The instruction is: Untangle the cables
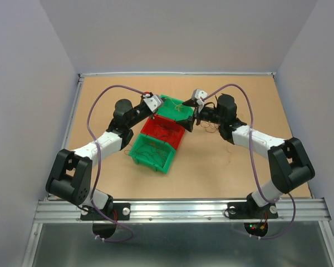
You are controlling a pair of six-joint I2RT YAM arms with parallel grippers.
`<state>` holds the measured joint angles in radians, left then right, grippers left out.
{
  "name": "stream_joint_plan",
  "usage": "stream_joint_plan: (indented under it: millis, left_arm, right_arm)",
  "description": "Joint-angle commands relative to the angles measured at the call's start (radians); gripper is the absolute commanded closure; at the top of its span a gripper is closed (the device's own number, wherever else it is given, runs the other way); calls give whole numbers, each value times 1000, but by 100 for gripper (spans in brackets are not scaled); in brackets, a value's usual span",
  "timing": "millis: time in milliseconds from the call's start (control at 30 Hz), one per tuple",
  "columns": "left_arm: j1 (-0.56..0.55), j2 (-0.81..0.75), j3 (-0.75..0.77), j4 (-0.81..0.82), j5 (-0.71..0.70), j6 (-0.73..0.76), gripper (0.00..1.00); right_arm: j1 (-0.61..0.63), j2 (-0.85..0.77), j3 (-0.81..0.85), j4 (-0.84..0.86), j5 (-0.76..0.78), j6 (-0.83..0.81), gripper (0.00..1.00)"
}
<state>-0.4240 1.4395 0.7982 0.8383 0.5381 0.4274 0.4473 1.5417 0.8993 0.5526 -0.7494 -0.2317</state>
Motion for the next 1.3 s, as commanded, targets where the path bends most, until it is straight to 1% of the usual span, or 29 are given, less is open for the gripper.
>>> stream_joint_plan:
  millis: [0,200,433,533,633,667,700,767,800,833,867,1033,1100,1133,1167,1200,1233,1267]
  left_arm:
    - [1,-39,-2,62,8,-15,100]
    - [1,-44,-2,62,0,-26,100]
    - [1,-41,-1,62,-13,-42,100]
    - [1,-41,2,61,-12,-50,100]
    - [1,-39,4,59,-12,-53,100]
    - [1,-39,4,59,-12,-55,100]
    - [1,-37,4,59,-18,-55,100]
    - [2,-33,6,59,-27,-56,100]
    - [2,-31,9,59,-41,-56,100]
    - [4,-27,9,61,-47,-59,100]
    - [4,-24,10,62,-56,-64,100]
    - [27,-16,10,99,-93,-119,100]
    - [42,-14,4,139,-119,-148,88]
    - [51,-16,1,162,-134,-206,70]
    - [77,-17,-7,177,-145,-231,59]
    - [91,-19,-8,201,-168,-263,52]
    - [123,-24,-7,205,-177,-313,41]
    - [137,-27,-7,212,-194,-340,35]
  right_arm:
    - [34,47,88,73,10,-126,0]
    - [57,139,116,121,99,-149,0]
    - [105,221,156,127,206,-182,0]
    - [128,245,174,129,269,-204,4]
    - [142,276,202,130,317,-209,25]
    - [143,284,211,133,326,-201,34]
    - [143,288,220,142,341,-195,50]
    - [143,298,219,167,355,-169,64]
    - [145,301,219,190,373,-158,82]
    - [143,302,222,197,387,-146,94]
    - [143,302,224,207,398,-123,99]
    - [143,285,236,228,467,-64,99]
    - [143,265,253,236,501,-26,99]
    - [143,258,259,234,540,-12,99]
    - [142,250,262,234,554,12,99]
    - [140,232,271,233,571,21,99]
    - [140,224,273,233,579,29,99]
    - [140,215,283,230,588,44,99]
